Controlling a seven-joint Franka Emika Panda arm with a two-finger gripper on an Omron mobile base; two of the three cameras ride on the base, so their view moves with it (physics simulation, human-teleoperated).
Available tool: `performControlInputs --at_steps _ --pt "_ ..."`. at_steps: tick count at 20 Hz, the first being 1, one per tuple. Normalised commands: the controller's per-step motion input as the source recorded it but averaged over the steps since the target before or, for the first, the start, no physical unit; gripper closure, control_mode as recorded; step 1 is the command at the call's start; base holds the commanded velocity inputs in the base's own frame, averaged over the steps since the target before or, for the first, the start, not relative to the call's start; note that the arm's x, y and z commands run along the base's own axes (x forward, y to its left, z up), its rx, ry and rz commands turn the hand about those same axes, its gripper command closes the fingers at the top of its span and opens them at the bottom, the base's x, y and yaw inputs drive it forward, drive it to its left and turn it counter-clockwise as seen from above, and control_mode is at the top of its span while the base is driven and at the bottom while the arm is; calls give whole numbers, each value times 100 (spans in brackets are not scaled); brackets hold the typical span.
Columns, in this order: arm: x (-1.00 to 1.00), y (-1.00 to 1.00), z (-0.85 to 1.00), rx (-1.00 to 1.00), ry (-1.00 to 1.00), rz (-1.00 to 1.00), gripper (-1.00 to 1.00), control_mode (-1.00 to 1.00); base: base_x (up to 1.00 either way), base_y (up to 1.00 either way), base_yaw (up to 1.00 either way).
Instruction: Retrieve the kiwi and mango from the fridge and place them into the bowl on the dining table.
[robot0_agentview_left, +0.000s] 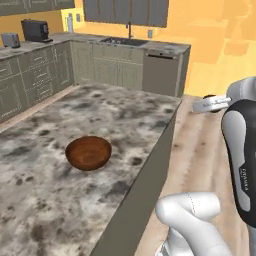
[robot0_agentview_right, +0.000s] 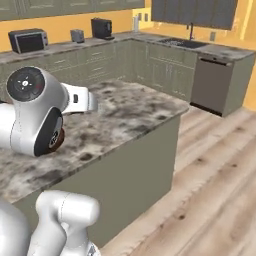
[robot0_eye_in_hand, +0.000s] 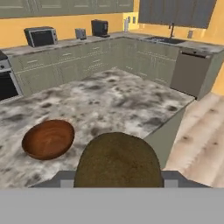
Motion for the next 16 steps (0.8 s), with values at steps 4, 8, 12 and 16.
performControlInputs --at_steps 4,8,12,16 --pt "0 0 0 0 0 0 100 100 97 -4 58" --pt "0 0 0 0 0 0 100 100 45 13 60" --pt "0 0 0 0 0 0 100 100 3 44 62" --pt "0 0 0 0 0 0 100 100 13 48 57"
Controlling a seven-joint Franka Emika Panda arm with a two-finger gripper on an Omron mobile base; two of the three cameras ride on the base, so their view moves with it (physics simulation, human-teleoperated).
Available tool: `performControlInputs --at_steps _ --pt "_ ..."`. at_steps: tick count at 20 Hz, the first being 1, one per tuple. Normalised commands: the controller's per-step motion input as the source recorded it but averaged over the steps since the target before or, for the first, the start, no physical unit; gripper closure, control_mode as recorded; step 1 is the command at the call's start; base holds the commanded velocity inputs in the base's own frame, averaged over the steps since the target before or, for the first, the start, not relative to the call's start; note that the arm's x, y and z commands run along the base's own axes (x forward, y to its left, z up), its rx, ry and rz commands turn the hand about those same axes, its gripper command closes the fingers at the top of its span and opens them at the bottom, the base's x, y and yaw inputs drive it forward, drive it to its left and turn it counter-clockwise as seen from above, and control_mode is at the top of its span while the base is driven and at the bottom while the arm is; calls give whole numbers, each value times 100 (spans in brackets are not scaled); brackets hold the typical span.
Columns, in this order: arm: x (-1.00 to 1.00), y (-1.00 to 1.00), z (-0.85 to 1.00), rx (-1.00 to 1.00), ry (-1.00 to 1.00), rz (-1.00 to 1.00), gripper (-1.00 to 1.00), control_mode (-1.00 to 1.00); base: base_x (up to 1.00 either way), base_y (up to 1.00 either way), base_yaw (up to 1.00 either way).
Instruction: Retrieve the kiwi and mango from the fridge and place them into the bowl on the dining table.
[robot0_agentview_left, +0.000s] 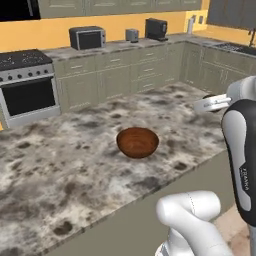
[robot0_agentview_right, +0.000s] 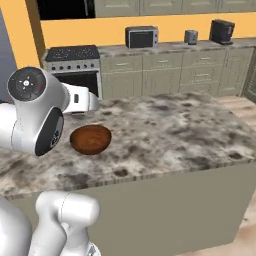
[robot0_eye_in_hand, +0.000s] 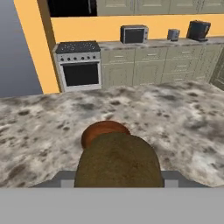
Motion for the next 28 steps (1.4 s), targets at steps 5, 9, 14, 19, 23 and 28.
performControlInputs --at_steps 5,9,14,19,23,28 --pt "0 0 0 0 0 0 100 100 42 51 47" --pt "0 0 0 0 0 0 100 100 61 -2 40" --pt "0 0 0 0 0 0 100 100 54 -35 35" --pt "0 0 0 0 0 0 100 100 47 -33 33" --pt "0 0 0 0 0 0 100 100 33 -9 19" --pt "0 0 0 0 0 0 100 100 4 -1 5"
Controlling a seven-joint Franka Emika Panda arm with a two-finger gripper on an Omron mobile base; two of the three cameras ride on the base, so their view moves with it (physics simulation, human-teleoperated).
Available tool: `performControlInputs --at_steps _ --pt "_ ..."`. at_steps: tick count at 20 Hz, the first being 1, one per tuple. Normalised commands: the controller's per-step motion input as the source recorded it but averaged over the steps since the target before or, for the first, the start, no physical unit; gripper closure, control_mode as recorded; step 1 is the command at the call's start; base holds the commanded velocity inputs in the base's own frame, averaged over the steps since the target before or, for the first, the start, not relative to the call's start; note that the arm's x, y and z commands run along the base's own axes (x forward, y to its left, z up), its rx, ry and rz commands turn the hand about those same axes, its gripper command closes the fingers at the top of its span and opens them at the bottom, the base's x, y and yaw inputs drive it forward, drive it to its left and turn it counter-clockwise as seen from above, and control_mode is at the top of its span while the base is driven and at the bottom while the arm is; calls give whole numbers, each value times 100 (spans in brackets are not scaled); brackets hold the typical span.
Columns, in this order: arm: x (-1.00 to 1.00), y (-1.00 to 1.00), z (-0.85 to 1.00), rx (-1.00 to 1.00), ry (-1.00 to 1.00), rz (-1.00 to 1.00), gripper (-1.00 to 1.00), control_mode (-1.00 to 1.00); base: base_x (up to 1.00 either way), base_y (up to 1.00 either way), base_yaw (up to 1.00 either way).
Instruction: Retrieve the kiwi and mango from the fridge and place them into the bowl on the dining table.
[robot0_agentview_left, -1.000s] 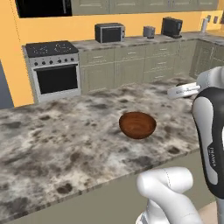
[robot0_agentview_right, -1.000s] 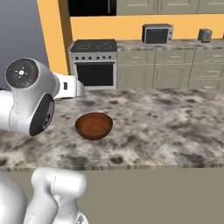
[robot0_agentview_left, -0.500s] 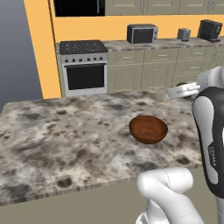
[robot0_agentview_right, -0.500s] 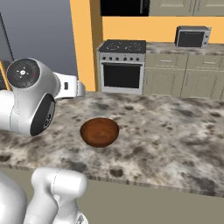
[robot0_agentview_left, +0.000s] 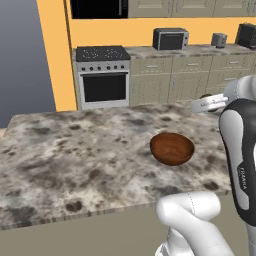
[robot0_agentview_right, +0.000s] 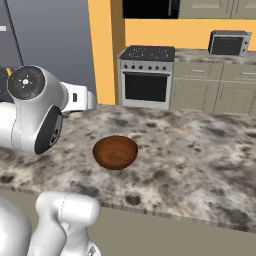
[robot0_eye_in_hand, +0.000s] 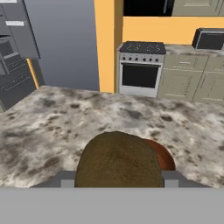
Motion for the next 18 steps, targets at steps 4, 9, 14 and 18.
performControlInputs --at_steps 4,9,14,18 --pt "0 0 -13 0 3 0 100 -100 0 0 0" --pt "0 -10 -55 0 22 0 100 -100 0 0 0" --pt "1 -26 -60 0 31 0 100 -100 0 0 0" --pt "4 -38 -33 2 18 0 100 -100 0 0 0"
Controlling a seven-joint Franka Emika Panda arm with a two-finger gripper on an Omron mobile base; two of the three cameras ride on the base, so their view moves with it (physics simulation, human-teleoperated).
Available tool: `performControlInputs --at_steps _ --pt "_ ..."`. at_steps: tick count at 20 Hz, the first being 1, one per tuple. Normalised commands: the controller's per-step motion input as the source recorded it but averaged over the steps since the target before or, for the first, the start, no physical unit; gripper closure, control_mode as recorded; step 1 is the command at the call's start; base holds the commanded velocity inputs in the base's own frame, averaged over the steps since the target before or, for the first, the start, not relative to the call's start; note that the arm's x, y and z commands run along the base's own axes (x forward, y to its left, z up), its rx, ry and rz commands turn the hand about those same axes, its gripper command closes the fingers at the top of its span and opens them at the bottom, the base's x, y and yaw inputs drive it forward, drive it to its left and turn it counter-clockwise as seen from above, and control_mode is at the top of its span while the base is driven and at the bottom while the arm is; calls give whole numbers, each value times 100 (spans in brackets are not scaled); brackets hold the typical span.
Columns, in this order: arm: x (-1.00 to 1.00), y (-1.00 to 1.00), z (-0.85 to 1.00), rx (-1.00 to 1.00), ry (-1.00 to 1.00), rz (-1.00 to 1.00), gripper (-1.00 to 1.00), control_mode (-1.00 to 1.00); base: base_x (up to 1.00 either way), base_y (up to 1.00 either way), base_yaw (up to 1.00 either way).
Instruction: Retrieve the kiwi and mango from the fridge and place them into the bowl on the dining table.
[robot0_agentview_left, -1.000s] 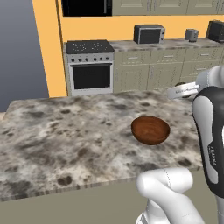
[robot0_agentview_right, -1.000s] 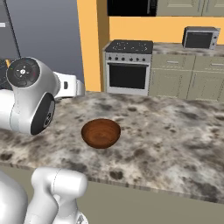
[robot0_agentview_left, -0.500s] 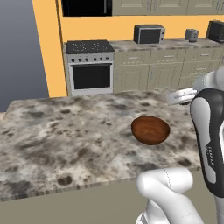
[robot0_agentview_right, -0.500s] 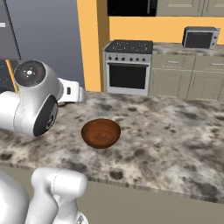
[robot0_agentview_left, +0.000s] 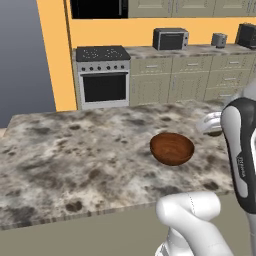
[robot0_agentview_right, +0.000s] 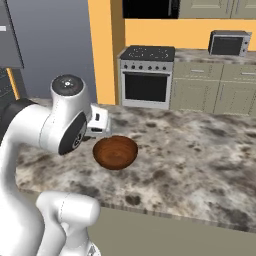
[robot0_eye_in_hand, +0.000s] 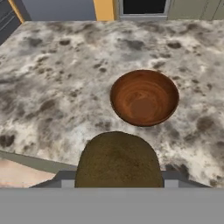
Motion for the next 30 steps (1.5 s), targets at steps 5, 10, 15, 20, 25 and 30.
performControlInputs --at_steps 5,10,15,20,25,30 --pt "15 -24 -40 0 22 0 100 -100 0 0 0" --pt "37 -3 -44 0 14 0 100 -100 0 0 0" --pt "52 0 -40 0 12 0 100 -100 0 0 0" --pt "46 0 -35 0 6 0 100 -100 0 0 0" --pt "21 0 -29 0 -1 0 100 -100 0 0 0" --pt "29 0 -35 0 -5 -10 100 -100 0 0 0"
